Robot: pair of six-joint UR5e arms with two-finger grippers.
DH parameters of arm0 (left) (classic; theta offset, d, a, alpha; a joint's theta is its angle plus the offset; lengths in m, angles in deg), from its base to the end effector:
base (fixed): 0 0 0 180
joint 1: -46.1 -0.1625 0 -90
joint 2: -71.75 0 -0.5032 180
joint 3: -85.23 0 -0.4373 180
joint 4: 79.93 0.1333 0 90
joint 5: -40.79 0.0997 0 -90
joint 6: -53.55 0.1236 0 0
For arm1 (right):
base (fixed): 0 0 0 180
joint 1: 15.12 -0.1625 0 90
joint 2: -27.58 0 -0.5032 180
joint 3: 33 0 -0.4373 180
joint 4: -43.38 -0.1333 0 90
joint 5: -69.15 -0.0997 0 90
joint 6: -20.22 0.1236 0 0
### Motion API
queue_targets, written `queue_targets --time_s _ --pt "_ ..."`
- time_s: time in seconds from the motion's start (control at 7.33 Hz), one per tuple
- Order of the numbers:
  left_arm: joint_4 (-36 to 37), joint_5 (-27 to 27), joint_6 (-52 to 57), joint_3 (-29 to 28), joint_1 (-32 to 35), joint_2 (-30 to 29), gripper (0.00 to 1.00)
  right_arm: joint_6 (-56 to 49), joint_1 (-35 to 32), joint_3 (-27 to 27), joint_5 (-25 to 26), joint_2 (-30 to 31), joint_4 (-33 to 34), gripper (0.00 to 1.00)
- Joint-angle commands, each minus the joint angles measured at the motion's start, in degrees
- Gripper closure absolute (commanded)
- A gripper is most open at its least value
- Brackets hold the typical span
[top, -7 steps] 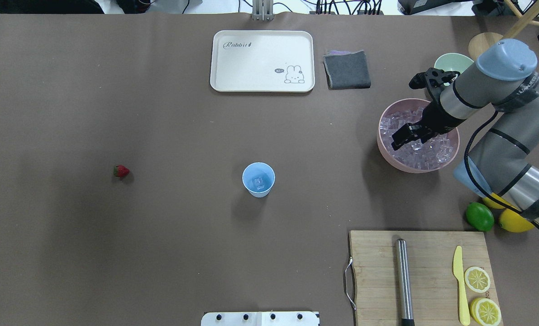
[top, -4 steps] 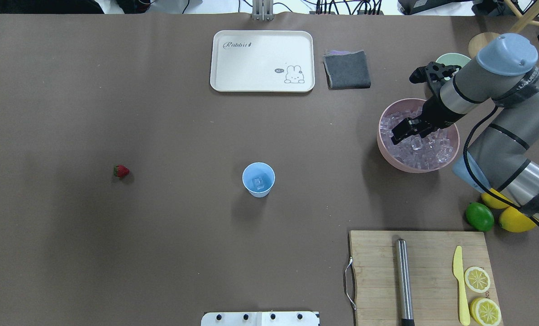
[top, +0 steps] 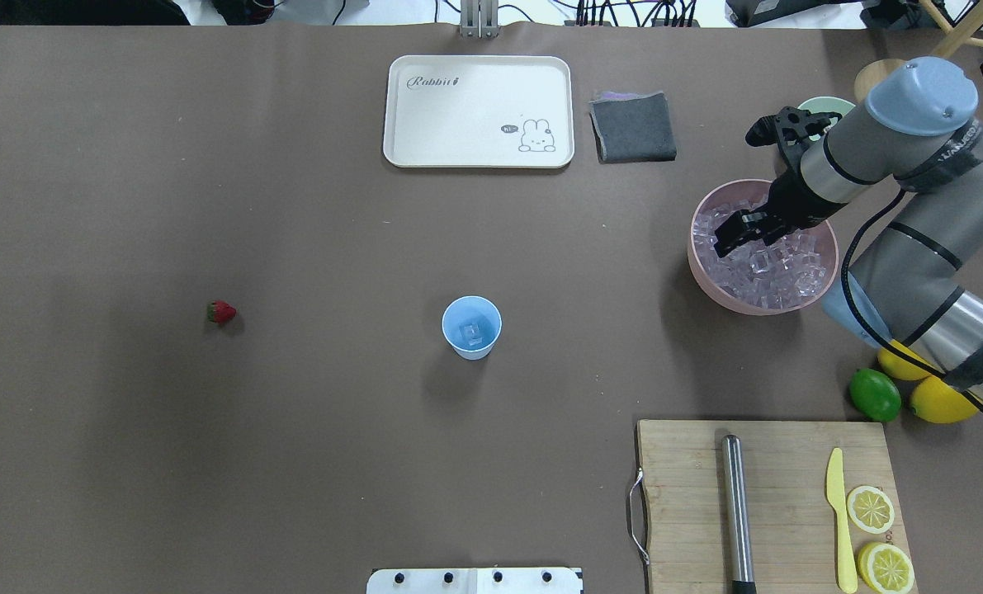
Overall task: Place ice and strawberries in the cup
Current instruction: 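Lower the right gripper into the ice and grasp another cube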
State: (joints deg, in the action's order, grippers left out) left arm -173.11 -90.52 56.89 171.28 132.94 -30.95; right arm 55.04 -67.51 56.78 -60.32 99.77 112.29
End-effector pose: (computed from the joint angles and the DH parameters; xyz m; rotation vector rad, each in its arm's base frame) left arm -0.0153 -0.6614 0.6571 0.2005 0.7189 0.1832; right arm -0.3889 -0.5944 0.5216 0.1316 -0.9179 -0.2775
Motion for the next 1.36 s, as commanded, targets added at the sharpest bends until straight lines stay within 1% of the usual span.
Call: queue_targets --time_s 0.0,0.14,0.27,0.41,0.55,0.95,1.23 --pt "0.01 0.0 0.0 -0.18 0.0 -0.31 0.02 -0.1 0.27 -0.57 0.19 0.22 0.0 0.21" --pt "0.01 0.0 0.0 -0.27 0.0 -0.31 0.02 -0.01 0.35 -0.57 0.19 0.14 0.0 0.21" --pt "0.01 0.0 0.09 -0.27 0.0 -0.22 0.02 -0.01 0.36 -0.4 0.01 0.05 0.0 0.43" --pt "0.01 0.0 0.09 -0.27 0.0 -0.22 0.02 -0.1 0.36 -0.14 -0.68 0.14 0.09 0.8" --pt "0.01 0.0 0.09 -0.27 0.0 -0.22 0.02 -0.19 0.27 0.04 -1.65 0.05 0.78 1.0" --pt "0.01 0.0 0.09 -0.09 0.09 -0.14 0.02 -0.54 -1.22 2.14 -3.23 -0.13 3.15 1.0" --pt "0.01 0.0 0.17 0.08 0.18 0.21 0.02 -0.72 -1.49 8.27 -3.85 -0.56 10.25 1.0"
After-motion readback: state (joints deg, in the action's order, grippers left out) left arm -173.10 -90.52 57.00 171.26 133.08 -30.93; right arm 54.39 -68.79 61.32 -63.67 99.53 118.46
